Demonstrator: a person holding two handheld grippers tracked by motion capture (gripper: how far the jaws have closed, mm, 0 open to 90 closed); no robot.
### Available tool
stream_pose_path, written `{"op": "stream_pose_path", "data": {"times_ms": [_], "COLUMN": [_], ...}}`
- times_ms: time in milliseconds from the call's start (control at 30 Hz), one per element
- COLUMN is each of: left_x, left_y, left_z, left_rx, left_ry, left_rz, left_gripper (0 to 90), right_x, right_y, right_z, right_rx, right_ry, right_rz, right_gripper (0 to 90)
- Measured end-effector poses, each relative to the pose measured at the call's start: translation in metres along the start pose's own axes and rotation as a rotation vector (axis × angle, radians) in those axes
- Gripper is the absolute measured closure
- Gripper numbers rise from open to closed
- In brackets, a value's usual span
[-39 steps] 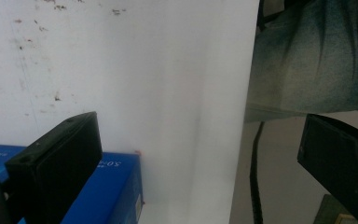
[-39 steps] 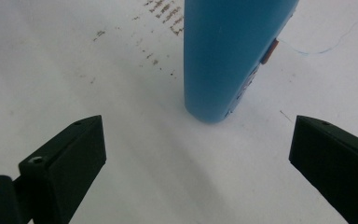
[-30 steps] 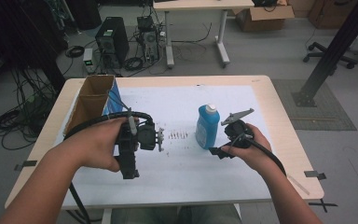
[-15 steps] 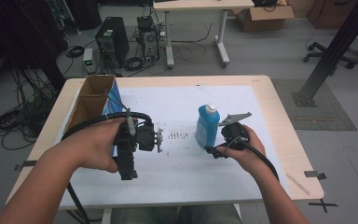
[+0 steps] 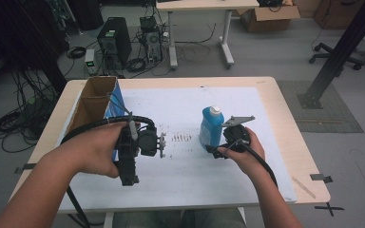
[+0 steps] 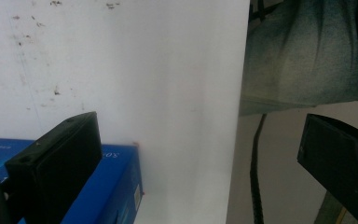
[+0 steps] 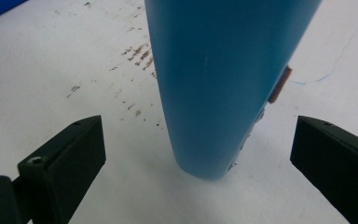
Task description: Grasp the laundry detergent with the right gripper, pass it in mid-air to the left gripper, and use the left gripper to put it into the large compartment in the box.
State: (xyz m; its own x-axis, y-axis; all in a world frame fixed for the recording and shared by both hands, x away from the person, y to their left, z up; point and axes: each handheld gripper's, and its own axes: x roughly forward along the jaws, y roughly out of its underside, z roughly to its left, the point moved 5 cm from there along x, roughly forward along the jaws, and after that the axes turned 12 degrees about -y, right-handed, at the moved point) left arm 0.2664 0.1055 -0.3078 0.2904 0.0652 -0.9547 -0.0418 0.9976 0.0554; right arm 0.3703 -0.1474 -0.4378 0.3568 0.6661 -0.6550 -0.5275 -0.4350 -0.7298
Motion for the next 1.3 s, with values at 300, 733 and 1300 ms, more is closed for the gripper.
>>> {"op": "stream_pose_path", "data": {"times_ms": [300, 733, 1300], "left_x": [0.003, 0.003, 0.005], "left_y": [0.0, 0.0, -0.001], "left_z": [-0.001, 0.0, -0.003], "left_rx": [0.013, 0.015, 0.022], "left_ry": [0.004, 0.003, 0.012], "left_rz": [-0.01, -0.016, -0.007], "left_gripper": [0.2, 0.2, 0.2], "right_x": [0.006, 0.016, 0.027], "right_y": [0.0, 0.0, -0.002], "right_z": [-0.001, 0.0, 0.001], "right_rx": [0.008, 0.015, 0.006], "right_ry": [0.013, 0.035, 0.083], "right_rz": [-0.05, -0.117, -0.187], "right_gripper": [2.9, 2.3, 1.7]}}
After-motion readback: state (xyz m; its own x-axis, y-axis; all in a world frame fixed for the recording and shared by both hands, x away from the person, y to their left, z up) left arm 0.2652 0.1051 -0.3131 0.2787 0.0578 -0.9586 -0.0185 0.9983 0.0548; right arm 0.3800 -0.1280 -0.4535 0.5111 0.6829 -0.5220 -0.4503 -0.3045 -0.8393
